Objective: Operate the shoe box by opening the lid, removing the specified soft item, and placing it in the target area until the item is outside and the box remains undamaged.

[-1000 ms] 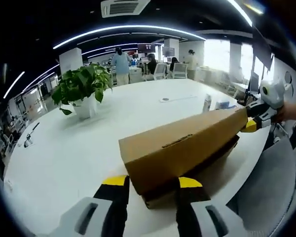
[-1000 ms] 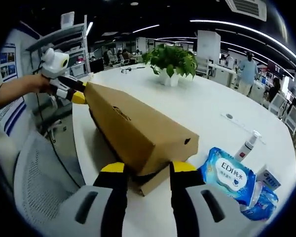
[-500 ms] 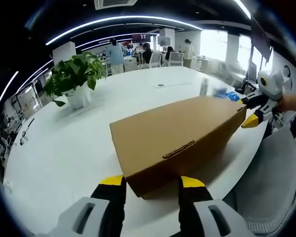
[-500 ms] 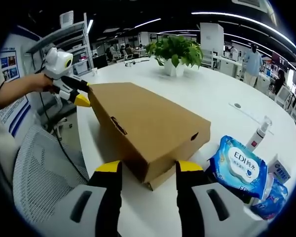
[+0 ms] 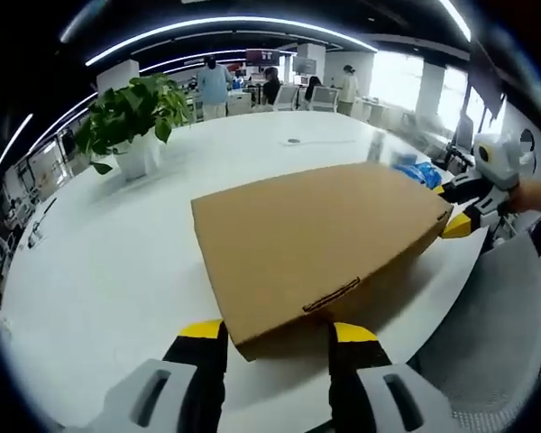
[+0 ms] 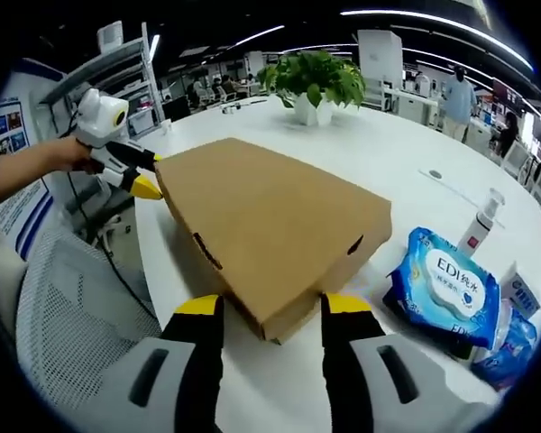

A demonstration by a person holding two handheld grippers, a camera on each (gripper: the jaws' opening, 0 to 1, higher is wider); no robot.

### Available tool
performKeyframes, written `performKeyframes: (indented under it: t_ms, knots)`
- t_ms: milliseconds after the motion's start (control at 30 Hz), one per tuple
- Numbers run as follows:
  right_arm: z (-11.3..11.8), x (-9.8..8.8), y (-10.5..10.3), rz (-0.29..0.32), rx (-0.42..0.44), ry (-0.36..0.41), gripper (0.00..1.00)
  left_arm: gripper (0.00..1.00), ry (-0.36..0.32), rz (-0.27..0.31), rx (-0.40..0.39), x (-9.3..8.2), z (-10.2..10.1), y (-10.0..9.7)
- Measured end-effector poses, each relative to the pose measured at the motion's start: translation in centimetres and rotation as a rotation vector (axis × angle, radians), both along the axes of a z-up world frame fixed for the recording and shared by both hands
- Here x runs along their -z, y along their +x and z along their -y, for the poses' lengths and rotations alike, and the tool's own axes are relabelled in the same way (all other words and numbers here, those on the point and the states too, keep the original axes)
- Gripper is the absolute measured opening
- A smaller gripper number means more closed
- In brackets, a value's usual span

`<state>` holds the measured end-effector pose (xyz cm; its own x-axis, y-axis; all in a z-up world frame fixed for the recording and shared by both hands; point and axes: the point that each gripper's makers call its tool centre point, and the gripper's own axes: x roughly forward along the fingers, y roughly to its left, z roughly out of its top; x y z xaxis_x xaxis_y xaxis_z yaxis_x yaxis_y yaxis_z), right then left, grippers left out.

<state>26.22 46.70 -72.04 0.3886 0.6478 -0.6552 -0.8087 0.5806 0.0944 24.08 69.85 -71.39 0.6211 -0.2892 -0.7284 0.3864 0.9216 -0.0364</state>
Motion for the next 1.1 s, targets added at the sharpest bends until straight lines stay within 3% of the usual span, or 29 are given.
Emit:
performKeyframes:
  t_ms: [433,1100]
  knots:
    - [0.1,1.1,0.5,0.017,-0.002,-0.037,0.37,0.44,0.032,-0.031,-0.011,1.2,-0.2,0.7]
    - [0.5,1.0,4.4,0.011,0.009,-0.034,0.37,0.44,0.019,-0.040,-0.010,1.4,0.1,4.6]
